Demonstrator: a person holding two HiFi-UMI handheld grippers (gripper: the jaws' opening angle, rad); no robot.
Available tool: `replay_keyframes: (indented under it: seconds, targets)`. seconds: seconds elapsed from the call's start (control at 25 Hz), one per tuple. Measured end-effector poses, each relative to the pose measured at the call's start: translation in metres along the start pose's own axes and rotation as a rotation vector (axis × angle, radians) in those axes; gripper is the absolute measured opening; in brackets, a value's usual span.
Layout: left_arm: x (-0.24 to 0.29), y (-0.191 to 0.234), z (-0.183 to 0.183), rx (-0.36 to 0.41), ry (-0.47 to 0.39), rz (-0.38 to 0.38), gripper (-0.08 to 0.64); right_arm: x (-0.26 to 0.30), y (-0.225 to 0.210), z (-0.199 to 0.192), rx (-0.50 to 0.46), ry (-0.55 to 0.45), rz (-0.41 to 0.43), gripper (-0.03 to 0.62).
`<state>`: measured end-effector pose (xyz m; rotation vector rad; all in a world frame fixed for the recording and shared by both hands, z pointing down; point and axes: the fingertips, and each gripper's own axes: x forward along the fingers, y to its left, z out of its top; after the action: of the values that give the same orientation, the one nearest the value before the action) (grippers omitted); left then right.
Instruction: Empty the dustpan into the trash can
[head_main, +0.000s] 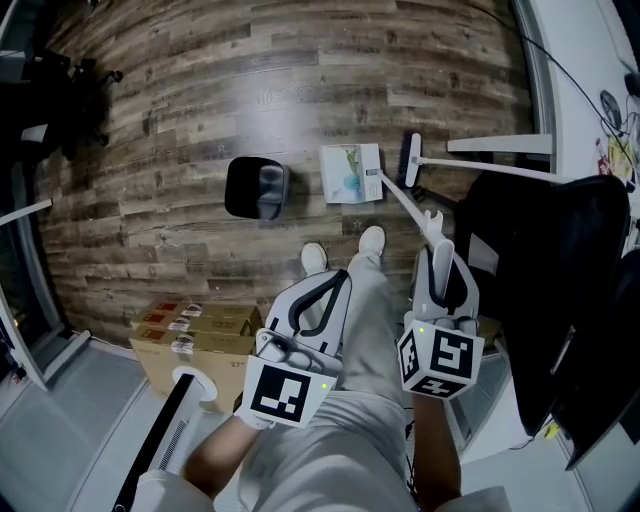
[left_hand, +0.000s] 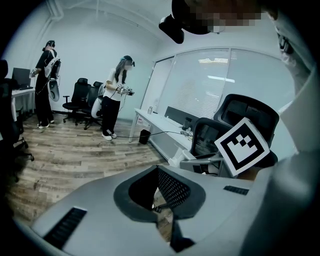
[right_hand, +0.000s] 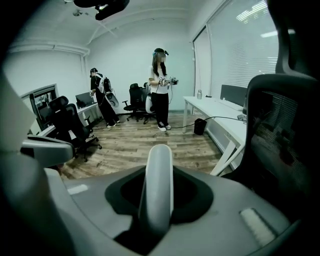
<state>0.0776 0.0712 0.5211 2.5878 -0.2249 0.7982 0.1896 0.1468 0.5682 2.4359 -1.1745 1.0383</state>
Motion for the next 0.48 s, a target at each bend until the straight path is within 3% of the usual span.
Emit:
replay_keyframes:
  seconds: [0.48]
  targets:
    - [-0.047,0.007,0.020,-0.007,-0.057,0.035,0.006,-0.050,0.036,0.050,-0.042,-0.080,0.050,0.117]
